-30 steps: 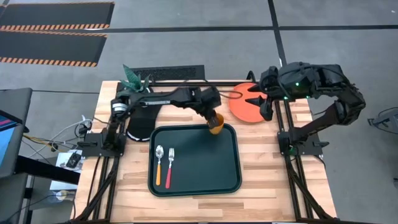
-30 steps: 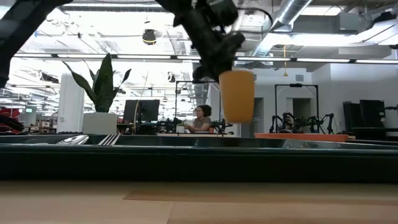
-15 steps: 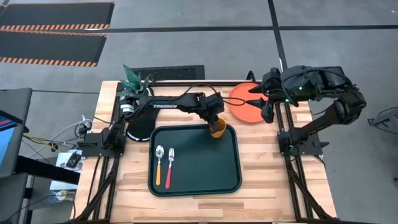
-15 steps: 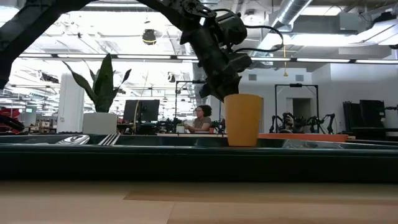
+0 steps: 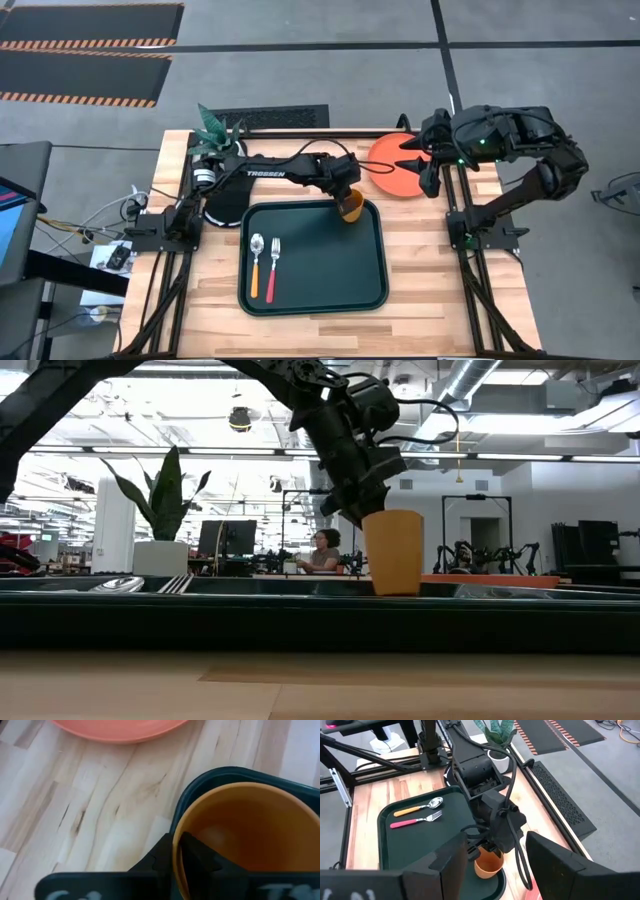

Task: Pick and place plate/cup/fork/spoon on tray
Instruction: Put the yellow cup on the top right of the black serving tray

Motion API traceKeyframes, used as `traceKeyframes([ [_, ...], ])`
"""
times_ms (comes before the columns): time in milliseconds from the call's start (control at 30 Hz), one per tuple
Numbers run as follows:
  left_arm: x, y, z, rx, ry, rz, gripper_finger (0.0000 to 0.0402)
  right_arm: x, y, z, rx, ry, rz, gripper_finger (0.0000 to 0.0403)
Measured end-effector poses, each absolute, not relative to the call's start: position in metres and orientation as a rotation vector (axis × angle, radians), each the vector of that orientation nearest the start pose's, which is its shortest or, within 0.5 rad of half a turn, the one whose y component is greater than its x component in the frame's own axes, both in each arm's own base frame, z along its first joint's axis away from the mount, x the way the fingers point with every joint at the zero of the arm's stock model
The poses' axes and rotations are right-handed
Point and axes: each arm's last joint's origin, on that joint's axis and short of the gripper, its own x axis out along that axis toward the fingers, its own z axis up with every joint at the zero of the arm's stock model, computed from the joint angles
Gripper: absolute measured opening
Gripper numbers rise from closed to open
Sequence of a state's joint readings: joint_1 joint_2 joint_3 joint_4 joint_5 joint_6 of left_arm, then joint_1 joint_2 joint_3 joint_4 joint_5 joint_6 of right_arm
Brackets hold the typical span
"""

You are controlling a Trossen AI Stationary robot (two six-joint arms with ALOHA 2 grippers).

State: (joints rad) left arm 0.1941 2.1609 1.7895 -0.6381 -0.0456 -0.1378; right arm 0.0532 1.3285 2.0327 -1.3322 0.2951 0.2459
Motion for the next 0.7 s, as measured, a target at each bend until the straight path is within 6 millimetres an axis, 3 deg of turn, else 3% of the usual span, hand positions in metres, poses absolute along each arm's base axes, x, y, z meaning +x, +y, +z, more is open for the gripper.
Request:
traceKeyframes([
  [467, 0.461, 0.083, 0.209, -0.161, 0.995, 0.279, 0.002, 0.182, 0.001, 0.508, 0.121, 0.588, -0.306, 0.0228],
  [700, 0.461, 0.079, 0.209, -0.129, 1.009, 0.261, 0.0038, 0.182, 0.001, 0.508, 0.12, 0.588, -0.306, 0.0228],
])
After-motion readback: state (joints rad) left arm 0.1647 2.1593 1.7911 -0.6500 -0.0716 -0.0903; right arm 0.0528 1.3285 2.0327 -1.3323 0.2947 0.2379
